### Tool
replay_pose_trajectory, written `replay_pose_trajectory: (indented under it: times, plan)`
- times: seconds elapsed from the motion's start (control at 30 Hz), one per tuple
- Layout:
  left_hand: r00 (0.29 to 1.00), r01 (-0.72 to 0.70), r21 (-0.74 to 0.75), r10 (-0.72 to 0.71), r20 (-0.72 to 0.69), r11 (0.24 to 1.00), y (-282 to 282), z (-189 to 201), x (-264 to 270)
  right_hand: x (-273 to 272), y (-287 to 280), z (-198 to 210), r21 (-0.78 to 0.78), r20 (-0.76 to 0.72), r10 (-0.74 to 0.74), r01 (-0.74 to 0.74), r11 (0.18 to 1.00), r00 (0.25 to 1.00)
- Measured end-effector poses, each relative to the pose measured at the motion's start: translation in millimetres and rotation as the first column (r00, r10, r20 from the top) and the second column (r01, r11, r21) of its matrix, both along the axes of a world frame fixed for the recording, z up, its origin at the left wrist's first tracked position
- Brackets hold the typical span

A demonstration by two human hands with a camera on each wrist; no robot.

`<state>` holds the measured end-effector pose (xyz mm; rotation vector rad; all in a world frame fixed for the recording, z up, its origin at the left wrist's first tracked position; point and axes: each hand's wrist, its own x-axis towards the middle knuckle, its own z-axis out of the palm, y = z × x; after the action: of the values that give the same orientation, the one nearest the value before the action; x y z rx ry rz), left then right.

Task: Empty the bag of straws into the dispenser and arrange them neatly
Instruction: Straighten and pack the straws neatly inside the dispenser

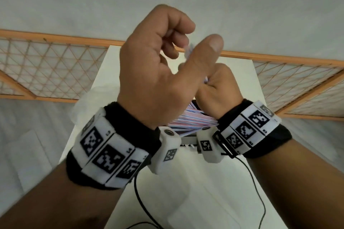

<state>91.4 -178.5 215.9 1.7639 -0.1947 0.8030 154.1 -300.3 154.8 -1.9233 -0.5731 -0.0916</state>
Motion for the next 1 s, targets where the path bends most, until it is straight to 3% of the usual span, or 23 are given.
replay_pose_trajectory:
  times: [0.07, 0.13, 0.2, 0.27, 0.37, 0.47, 0.57, 0.7, 0.8, 0.93, 1.0]
  plan:
    - [1.0, 0.012, 0.008, -0.012, -0.021, 1.0, -2, -12, 5, -1, -13, -12, -0.161, 0.012, -0.004, 0.006, 0.987, 1.0]
    - [0.996, 0.046, 0.182, -0.031, -0.081, 0.982, -7, -29, 10, -1, -22, -33, -0.309, 0.01, 0.0, 0.004, 0.951, 1.0]
    - [0.979, 0.132, 0.387, -0.06, -0.193, 0.913, -16, -47, 12, -4, -19, -50, -0.445, 0.0, 0.024, -0.021, 0.895, 1.0]
    - [0.975, 0.148, 0.418, -0.062, -0.212, 0.896, -18, -60, 10, -9, -17, -60, -0.507, -0.026, 0.058, -0.063, 0.859, 0.998]
    - [0.999, -0.019, 0.163, 0.027, -0.045, 0.986, 4, -69, 8, -13, -28, -73, -0.43, -0.088, 0.096, -0.125, 0.894, 0.991]
    - [0.956, -0.293, -0.041, 0.294, 0.0, 0.955, 38, -81, 10, -17, -40, -89, -0.514, -0.043, 0.142, -0.144, 0.846, 0.989]
    - [0.896, -0.442, -0.204, 0.42, -0.145, 0.873, 56, -102, 12, -19, -50, -105, -0.659, -0.046, 0.075, -0.087, 0.747, 0.996]
    - [0.791, -0.581, -0.419, 0.363, -0.492, 0.698, 59, -137, 10, -17, -59, -111, -0.68, -0.121, -0.003, -0.08, 0.729, 0.993]
    - [0.761, -0.571, -0.483, 0.209, -0.614, 0.663, 56, -157, 5, -17, -56, -113, -0.717, -0.18, -0.033, -0.108, 0.688, 0.983]
    - [0.827, -0.324, -0.443, 0.022, -0.562, 0.836, 53, -182, -8, -22, -53, -116, -0.717, -0.161, 0.008, -0.122, 0.686, 0.987]
    - [0.812, -0.24, -0.399, -0.042, -0.582, 0.885, 50, -187, -14, -26, -53, -120, -0.683, -0.155, 0.002, -0.109, 0.722, 0.988]
